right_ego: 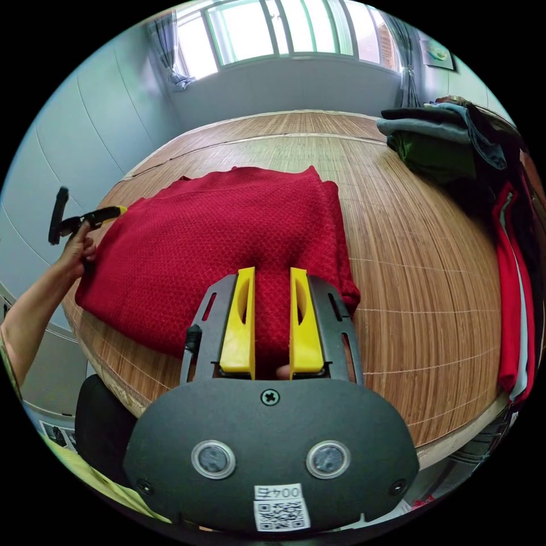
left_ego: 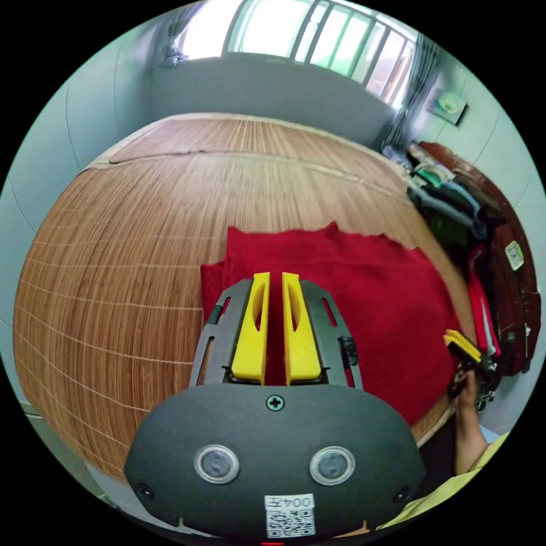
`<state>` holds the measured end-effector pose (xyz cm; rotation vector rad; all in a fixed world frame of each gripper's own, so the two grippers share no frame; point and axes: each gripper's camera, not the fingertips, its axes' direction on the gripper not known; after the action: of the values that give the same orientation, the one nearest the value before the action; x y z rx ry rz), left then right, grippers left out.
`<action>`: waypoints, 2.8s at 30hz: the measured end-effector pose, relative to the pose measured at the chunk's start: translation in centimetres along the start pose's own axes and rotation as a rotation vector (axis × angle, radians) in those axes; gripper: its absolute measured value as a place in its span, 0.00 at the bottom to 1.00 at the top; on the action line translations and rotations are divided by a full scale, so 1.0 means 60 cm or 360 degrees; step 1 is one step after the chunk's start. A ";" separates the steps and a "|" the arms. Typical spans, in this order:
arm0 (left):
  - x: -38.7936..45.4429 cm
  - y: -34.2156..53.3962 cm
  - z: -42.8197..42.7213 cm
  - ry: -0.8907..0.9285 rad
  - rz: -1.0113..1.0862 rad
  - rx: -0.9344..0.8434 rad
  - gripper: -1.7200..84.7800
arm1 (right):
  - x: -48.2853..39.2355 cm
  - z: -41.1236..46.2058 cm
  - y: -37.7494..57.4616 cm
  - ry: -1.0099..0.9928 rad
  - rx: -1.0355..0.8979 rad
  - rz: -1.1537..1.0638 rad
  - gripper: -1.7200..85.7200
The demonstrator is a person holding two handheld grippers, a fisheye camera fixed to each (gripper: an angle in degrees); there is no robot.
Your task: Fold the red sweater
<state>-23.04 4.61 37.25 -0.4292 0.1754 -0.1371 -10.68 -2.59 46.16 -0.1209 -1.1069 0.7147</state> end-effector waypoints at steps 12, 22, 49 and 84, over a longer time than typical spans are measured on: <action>-0.121 0.082 -0.105 0.0307 -0.0062 0.0172 0.04 | 0.000 0.003 0.001 -0.0018 0.0004 -0.0020 0.13; -0.200 0.439 -0.219 0.0490 -0.0084 0.0227 0.13 | -0.002 -0.001 -0.006 -0.0009 0.0011 -0.0024 0.13; -0.166 0.439 -0.224 0.0505 0.0145 -0.0017 0.06 | 0.012 -0.036 -0.047 -0.0015 0.0001 -0.0011 0.13; 0.373 0.310 -0.086 0.0022 0.0496 0.0100 0.09 | 0.244 -0.269 -0.071 -0.0621 0.0111 -0.0177 0.15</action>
<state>-0.47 15.53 21.63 -0.3339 0.2487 0.1600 8.67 6.71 51.84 0.1452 -1.4467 0.6920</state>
